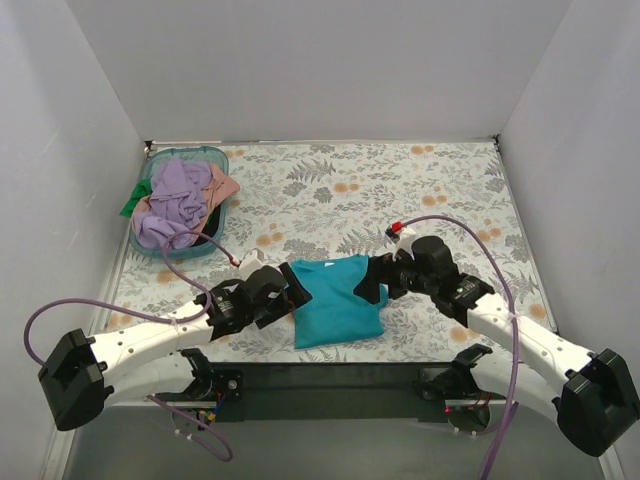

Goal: Fold and stack the t-shirts
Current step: Fold the tshirt

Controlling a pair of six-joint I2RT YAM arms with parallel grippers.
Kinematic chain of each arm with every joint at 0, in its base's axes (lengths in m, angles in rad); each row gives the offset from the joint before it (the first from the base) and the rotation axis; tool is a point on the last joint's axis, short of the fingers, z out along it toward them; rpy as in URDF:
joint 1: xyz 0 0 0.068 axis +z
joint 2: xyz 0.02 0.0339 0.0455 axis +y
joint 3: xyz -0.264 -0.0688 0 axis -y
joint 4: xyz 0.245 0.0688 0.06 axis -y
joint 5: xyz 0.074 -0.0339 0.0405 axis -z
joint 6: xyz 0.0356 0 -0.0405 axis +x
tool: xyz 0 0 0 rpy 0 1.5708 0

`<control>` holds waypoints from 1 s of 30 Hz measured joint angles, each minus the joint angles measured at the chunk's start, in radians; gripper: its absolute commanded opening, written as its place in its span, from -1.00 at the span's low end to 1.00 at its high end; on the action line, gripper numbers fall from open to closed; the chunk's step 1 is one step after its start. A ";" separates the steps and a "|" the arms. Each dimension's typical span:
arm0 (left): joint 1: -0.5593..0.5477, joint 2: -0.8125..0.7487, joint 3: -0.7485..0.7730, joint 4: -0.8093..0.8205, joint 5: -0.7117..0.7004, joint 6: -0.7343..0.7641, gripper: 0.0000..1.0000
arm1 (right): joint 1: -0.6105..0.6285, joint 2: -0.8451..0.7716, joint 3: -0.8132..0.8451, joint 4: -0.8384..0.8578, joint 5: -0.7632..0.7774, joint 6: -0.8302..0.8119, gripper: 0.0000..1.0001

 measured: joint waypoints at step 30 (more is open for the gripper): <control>0.231 0.469 0.216 0.060 -0.018 0.116 -0.94 | 0.065 0.438 0.180 -0.067 0.242 0.216 -0.49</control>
